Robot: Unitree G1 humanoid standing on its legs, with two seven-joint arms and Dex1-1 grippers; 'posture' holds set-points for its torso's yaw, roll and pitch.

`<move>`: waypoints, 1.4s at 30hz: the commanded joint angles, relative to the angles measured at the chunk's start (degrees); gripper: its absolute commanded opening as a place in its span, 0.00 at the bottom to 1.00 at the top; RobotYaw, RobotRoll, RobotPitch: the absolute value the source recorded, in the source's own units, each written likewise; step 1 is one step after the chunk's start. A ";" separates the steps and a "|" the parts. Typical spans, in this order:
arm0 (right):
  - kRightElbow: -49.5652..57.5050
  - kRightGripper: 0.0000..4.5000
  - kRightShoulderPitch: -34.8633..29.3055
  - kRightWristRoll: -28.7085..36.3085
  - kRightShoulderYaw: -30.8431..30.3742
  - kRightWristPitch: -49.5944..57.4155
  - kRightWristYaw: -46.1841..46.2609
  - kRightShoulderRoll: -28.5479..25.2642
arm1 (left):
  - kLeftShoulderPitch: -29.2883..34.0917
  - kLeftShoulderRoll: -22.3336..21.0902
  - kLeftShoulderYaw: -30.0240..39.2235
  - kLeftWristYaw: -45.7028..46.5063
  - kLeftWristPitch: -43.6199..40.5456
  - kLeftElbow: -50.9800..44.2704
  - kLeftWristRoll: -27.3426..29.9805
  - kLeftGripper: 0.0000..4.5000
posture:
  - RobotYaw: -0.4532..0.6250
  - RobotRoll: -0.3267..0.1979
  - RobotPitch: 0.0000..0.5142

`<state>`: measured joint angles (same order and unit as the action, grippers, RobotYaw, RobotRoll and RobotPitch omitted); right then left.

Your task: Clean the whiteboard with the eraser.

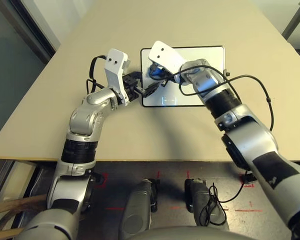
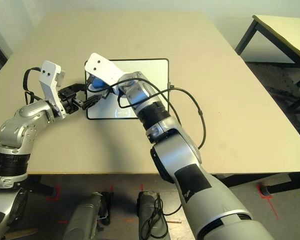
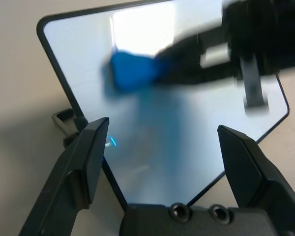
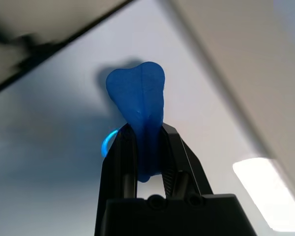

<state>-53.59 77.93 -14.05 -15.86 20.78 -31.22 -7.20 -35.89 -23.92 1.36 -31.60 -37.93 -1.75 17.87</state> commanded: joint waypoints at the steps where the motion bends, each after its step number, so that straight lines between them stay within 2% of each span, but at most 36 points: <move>1: -4.20 0.13 1.86 0.64 1.60 -2.97 1.85 0.39 | 0.31 0.08 -0.34 0.17 0.43 0.71 -0.46 1.00 | 0.50 0.62 0.34; 5: -4.76 0.13 1.08 0.47 1.48 -3.34 1.26 0.89 | 0.28 0.07 -0.32 0.18 0.56 0.85 -0.52 1.00 | 0.50 0.62 0.34; 13: 3.24 0.13 -5.55 0.45 -0.17 -1.18 -3.03 2.14 | 0.07 0.10 -0.43 0.18 0.84 1.16 -0.42 1.00 | 0.50 0.62 0.35; 20: 4.00 0.13 -5.97 0.76 0.70 -2.32 -2.52 2.19 | 0.03 0.18 -0.62 0.12 0.78 1.17 -0.38 1.00 | 0.49 0.62 0.36; 30: -0.22 0.13 -3.75 3.01 5.14 -11.32 2.49 1.46 | 0.03 -0.13 -0.70 -0.14 0.58 1.00 -0.37 1.00 | 0.49 0.62 0.36; 42: 4.17 0.13 -10.99 6.86 7.02 -8.59 -0.24 2.58 | -0.57 -0.40 -0.98 -0.67 0.66 1.43 -0.63 1.00 | 0.49 0.62 0.35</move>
<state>-49.39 69.10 -7.68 -8.32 10.18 -30.50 -5.06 -36.47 -23.94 1.15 -31.91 -37.38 -1.02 17.85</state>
